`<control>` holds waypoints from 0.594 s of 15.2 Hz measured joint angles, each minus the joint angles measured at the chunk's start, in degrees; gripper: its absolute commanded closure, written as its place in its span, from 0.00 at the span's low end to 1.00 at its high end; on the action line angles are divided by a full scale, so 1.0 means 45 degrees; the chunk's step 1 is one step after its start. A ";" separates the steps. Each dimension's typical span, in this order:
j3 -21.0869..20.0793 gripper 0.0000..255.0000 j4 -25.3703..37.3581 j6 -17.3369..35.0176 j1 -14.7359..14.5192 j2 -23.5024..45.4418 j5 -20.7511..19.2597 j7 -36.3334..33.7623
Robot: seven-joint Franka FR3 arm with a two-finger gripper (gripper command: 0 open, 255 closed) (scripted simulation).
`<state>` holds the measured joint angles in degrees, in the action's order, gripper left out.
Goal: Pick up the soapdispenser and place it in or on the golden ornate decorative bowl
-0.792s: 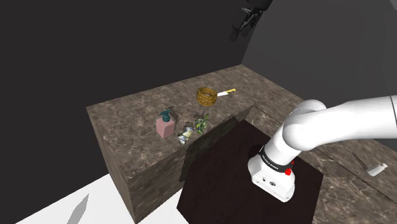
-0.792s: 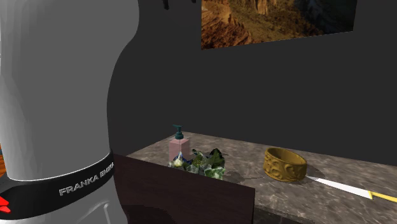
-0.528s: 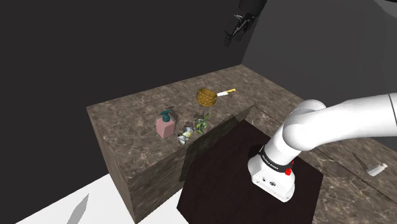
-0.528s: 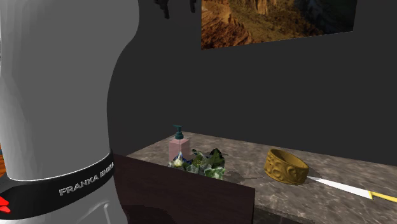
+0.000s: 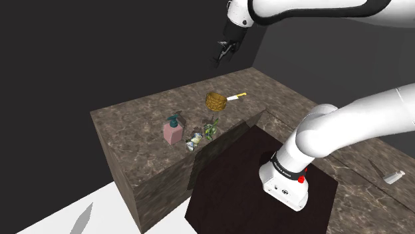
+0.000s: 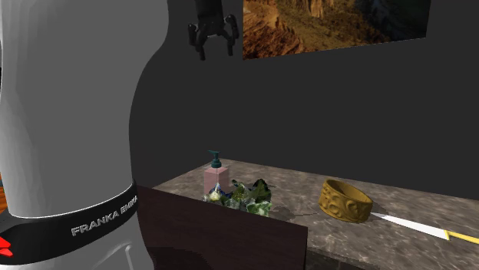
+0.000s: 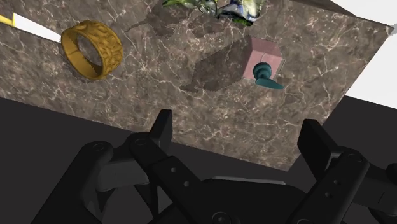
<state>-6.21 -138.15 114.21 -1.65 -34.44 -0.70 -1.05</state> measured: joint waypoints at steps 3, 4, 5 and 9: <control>-0.0321 0.00 -0.0278 0.1065 -0.0028 0.0971 -0.0039 -0.0340; -0.0458 0.00 -0.0363 0.1492 -0.0036 0.1378 -0.0067 -0.0498; -0.0590 0.00 -0.0362 0.1831 -0.0044 0.1776 -0.0100 -0.0655; -0.0933 0.00 -0.0303 0.3152 0.0035 0.3403 -0.0381 -0.1103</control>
<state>-10.41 -139.51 128.39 -1.49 -19.12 -2.41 -6.02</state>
